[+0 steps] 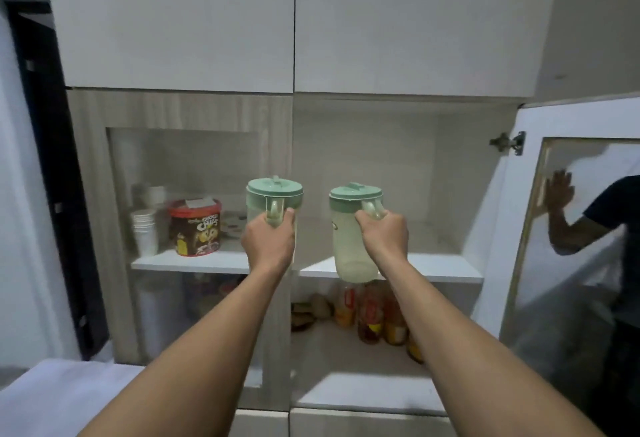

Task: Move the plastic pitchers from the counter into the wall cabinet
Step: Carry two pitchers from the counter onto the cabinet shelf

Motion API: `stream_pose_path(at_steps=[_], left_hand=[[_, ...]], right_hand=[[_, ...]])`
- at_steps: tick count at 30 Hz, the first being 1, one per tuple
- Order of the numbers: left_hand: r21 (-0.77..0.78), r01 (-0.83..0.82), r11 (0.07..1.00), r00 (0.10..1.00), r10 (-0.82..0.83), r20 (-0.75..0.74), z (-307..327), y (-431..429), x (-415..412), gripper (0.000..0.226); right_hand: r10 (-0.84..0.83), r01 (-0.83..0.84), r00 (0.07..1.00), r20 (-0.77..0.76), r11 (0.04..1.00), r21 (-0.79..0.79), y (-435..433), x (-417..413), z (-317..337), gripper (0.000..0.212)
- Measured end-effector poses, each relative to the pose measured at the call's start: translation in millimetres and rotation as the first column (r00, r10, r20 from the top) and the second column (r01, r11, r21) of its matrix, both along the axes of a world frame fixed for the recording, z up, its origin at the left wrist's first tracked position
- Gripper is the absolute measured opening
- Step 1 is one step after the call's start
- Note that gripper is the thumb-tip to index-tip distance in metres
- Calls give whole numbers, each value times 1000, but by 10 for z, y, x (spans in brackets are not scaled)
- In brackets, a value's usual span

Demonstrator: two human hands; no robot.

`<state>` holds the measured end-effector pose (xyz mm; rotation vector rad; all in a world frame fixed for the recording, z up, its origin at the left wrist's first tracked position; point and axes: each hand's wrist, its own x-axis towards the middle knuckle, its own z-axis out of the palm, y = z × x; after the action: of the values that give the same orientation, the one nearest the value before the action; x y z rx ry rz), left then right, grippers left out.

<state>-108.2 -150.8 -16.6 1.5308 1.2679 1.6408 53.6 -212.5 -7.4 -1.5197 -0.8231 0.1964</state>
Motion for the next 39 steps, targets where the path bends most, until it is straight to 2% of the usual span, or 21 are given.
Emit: stream_pose_path(at_steps=[9, 16, 21, 26, 34, 39], left_hand=[[-34, 174, 984, 985, -174, 13, 25, 41, 1031, 27], [-17, 218, 976, 975, -219, -46, 7, 594, 1675, 27], [-17, 259, 966, 965, -260, -29, -3, 1100, 1981, 27], [-25, 274, 961, 960, -275, -48, -138, 1623, 2391, 25], [-29, 262, 965, 962, -263, -67, -323, 2256, 3112, 26], [-96, 265, 960, 962, -269, -37, -550, 2788, 3666, 27]], right_hand=[[-143, 143, 989, 35, 990, -11, -80, 926, 28, 23], [-225, 225, 974, 32, 974, -4, 378, 1459, -33, 19], [-293, 293, 956, -6, 956, -14, 779, 1751, -35, 19], [-372, 371, 928, -18, 928, -25, 1246, 2095, -90, 26], [-380, 380, 924, -47, 925, -16, 1957, 2749, -355, 17], [-340, 341, 938, -62, 940, 15, 2495, 3326, -576, 17]])
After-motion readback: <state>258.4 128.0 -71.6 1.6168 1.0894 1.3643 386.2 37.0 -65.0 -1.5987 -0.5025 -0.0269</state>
